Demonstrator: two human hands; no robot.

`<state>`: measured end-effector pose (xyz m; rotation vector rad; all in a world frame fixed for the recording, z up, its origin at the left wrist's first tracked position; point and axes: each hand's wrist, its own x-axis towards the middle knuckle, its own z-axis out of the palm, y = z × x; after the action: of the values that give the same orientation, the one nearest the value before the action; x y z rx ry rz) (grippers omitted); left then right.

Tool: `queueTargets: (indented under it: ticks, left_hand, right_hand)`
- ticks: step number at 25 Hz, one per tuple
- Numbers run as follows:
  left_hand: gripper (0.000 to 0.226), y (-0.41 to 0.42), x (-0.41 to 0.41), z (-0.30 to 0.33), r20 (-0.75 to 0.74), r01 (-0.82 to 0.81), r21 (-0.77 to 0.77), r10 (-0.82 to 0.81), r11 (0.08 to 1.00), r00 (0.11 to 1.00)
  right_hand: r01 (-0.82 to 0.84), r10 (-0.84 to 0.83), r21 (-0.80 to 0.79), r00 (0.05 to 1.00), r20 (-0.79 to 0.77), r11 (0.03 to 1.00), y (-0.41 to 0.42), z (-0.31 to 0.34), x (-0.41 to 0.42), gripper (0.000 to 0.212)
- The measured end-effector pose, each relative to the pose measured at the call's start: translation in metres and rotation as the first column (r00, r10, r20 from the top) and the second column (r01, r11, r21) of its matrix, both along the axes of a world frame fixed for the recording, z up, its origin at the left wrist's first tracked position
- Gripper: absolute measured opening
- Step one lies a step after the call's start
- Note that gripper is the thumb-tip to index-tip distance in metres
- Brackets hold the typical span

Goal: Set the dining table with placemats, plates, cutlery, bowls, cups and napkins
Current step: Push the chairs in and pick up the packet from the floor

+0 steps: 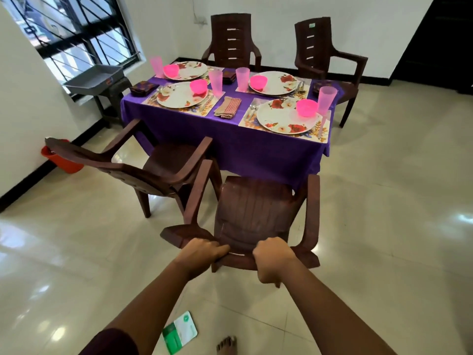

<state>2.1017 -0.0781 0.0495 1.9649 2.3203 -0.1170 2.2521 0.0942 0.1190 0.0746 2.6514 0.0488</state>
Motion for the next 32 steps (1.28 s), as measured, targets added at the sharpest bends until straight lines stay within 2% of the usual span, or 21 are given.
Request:
queueTargets:
  ticks: [2, 6, 12, 15, 18, 23, 32]
  left_hand:
    - [0.030, 0.006, -0.010, 0.001, -0.008, -0.006, 0.003, 0.006, 1.000, 1.000]
    - [0.031, 0.018, -0.037, 0.000, -0.052, -0.058, -0.016, 0.057, 0.998, 0.997]
    - [0.025, 0.025, -0.097, -0.002, -0.151, -0.116, 0.015, 0.117, 0.993, 0.982]
    - [0.020, 0.031, -0.113, -0.007, -0.151, -0.074, 0.019, 0.076, 0.997, 0.986]
    - [0.017, 0.043, -0.121, -0.008, -0.141, -0.030, 0.084, 0.041, 0.996, 0.989]
    - [0.024, 0.058, -0.128, -0.004, -0.129, -0.018, 0.133, 0.036, 0.991, 0.991]
    - [0.019, 0.057, -0.146, -0.010, -0.134, -0.009, 0.152, 0.030, 0.988, 0.991]
  right_hand:
    - [-0.004, 0.003, -0.014, 0.997, -0.081, 1.000, 0.010, -0.007, -0.002, 0.026]
    - [0.042, -0.046, -0.025, 0.976, -0.213, 0.999, 0.026, -0.026, -0.006, 0.031]
    - [0.165, -0.187, -0.101, 0.941, -0.283, 0.981, 0.035, -0.030, -0.036, 0.036]
    - [0.179, -0.200, -0.099, 0.941, -0.274, 0.979, 0.040, -0.037, -0.046, 0.037]
    - [0.214, -0.233, -0.100, 0.938, -0.256, 0.972, 0.055, -0.039, -0.058, 0.036]
    - [0.273, -0.283, -0.074, 0.926, -0.252, 0.959, 0.062, -0.040, -0.071, 0.034]
    - [0.294, -0.295, -0.040, 0.931, -0.213, 0.955, 0.057, -0.041, -0.087, 0.035]
